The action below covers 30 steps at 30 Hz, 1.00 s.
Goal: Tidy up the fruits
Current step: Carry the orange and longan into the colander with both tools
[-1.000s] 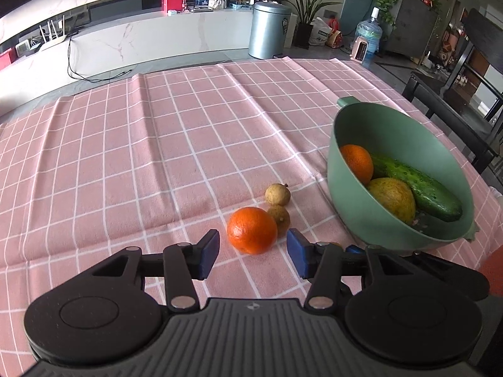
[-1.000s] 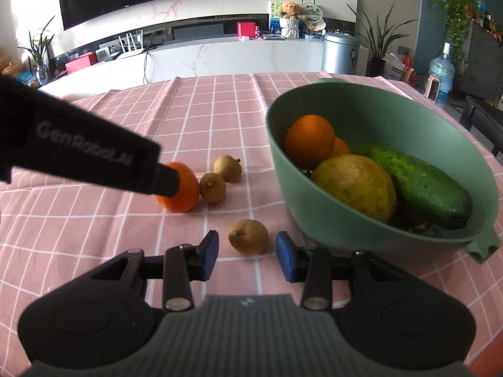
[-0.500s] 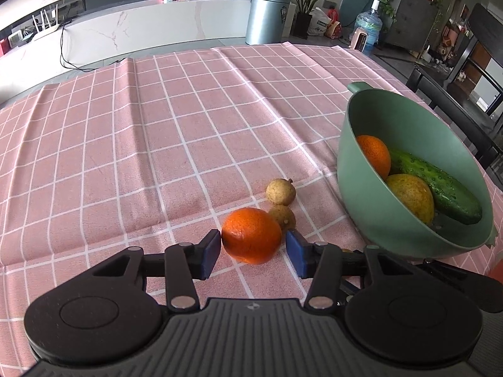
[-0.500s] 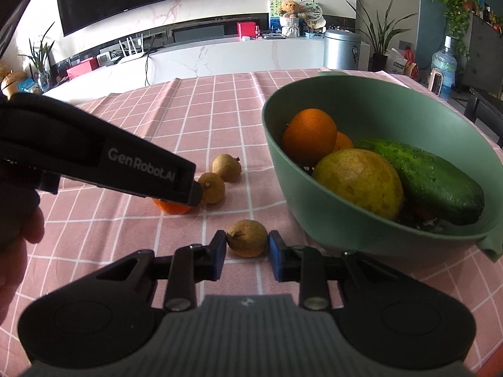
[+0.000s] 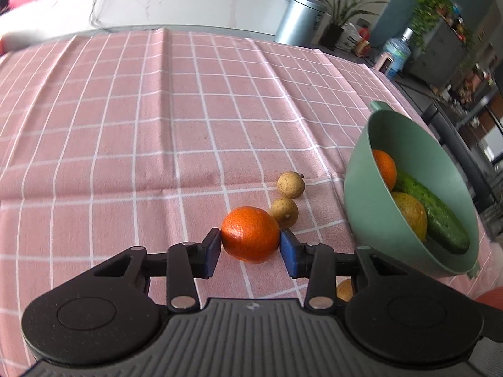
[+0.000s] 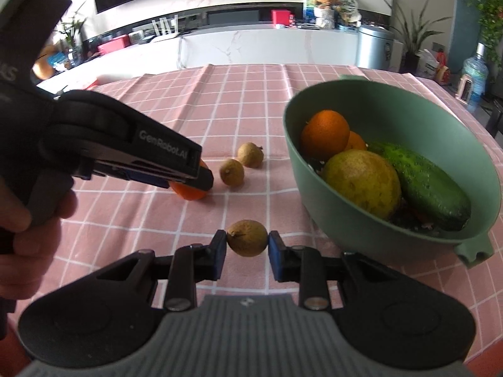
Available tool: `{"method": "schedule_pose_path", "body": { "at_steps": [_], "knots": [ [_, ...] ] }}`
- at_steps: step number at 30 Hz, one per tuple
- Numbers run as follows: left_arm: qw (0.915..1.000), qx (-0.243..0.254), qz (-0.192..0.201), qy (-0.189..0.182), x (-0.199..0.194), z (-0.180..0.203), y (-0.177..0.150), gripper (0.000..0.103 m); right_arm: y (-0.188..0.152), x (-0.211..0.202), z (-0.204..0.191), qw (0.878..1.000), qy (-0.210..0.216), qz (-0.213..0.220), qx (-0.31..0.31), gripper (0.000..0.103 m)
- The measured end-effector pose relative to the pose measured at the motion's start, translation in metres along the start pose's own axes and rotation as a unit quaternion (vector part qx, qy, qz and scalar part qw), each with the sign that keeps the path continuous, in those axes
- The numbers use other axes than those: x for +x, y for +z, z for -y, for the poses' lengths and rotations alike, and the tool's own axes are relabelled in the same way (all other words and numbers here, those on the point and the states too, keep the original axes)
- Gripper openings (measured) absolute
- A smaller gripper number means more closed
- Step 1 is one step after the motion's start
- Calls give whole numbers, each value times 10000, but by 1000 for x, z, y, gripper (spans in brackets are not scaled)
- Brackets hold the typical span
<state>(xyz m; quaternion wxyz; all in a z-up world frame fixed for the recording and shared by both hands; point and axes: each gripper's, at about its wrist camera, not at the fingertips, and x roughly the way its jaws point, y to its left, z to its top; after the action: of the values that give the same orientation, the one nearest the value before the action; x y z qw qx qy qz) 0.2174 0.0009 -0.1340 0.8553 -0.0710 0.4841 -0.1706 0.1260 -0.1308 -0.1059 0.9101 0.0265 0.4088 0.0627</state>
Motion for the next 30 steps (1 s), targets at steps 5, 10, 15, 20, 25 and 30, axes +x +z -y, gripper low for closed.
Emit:
{"method": "schedule_pose_path", "body": {
  "at_steps": [5, 10, 15, 20, 25, 30],
  "knots": [
    [9994, -215, 189, -203, -25, 8, -3, 46, 6, -37, 5, 9986, 164, 298, -401, 25],
    [9984, -55, 414, -374, -54, 33, -1, 46, 14, -69, 26, 9973, 182, 508, -503, 25],
    [9977, 152, 425, -501, -67, 69, 7, 46, 29, -91, 55, 9969, 242, 441, -609, 25],
    [9977, 469, 280, -410, -66, 104, 16, 46, 50, -94, 81, 9954, 276, 61, -911, 25],
    [9970, 668, 77, -392, -57, 133, 26, 46, 66, -93, 109, 9943, 208, -88, -1046, 25],
    [9961, 772, -67, -426, -38, 151, 32, 46, 73, -85, 135, 9931, 161, -190, -1145, 25]
  ]
}}
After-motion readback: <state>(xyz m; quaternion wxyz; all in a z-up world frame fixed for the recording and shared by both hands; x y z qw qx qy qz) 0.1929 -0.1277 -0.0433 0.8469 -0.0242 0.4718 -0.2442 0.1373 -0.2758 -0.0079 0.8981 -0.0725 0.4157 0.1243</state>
